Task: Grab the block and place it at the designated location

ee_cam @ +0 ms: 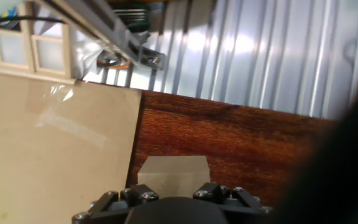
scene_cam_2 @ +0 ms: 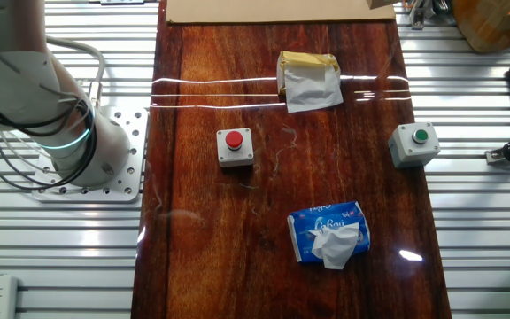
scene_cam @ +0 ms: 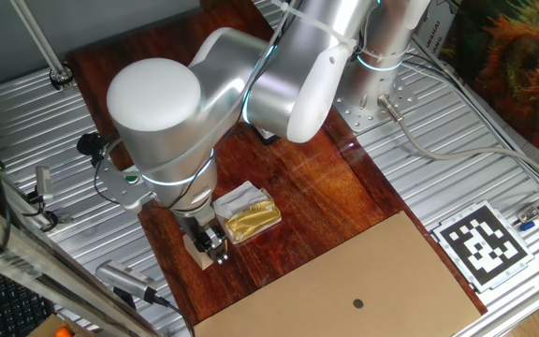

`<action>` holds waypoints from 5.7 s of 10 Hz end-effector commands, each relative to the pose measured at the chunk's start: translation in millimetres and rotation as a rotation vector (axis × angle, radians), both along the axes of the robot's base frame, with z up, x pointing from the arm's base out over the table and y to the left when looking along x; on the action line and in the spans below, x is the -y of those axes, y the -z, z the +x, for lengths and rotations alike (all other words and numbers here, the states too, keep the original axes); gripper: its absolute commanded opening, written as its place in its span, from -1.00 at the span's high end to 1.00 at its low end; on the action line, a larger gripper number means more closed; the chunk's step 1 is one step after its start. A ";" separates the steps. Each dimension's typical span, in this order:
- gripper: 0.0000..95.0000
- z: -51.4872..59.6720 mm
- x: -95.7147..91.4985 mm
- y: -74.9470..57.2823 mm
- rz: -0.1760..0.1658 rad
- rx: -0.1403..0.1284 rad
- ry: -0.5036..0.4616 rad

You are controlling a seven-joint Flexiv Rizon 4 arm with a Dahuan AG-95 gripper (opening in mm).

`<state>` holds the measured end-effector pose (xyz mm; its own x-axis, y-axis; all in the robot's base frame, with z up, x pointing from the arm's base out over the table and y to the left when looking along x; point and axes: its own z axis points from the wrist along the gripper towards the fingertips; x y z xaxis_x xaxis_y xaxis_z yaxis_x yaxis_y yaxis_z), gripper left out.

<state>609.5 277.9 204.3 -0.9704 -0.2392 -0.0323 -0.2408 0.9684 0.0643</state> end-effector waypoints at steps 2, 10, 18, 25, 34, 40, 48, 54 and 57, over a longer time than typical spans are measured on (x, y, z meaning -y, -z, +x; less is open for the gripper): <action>1.00 -1.0 0.3 0.1 0.000 -0.003 -0.033; 1.00 -1.0 0.3 0.1 -0.019 -0.016 -0.084; 1.00 -1.0 0.3 0.1 -0.013 -0.015 -0.076; 1.00 -1.1 0.3 -0.2 -0.014 -0.009 -0.066; 1.00 2.1 -0.6 -1.6 -0.006 -0.010 -0.073; 1.00 -68.1 11.9 15.1 0.041 -0.019 -0.043; 1.00 -140.2 2.4 42.4 0.042 -0.009 -0.015; 1.00 -168.4 -72.6 56.8 0.020 -0.009 0.050; 1.00 -195.1 -116.0 71.9 0.005 -0.002 0.072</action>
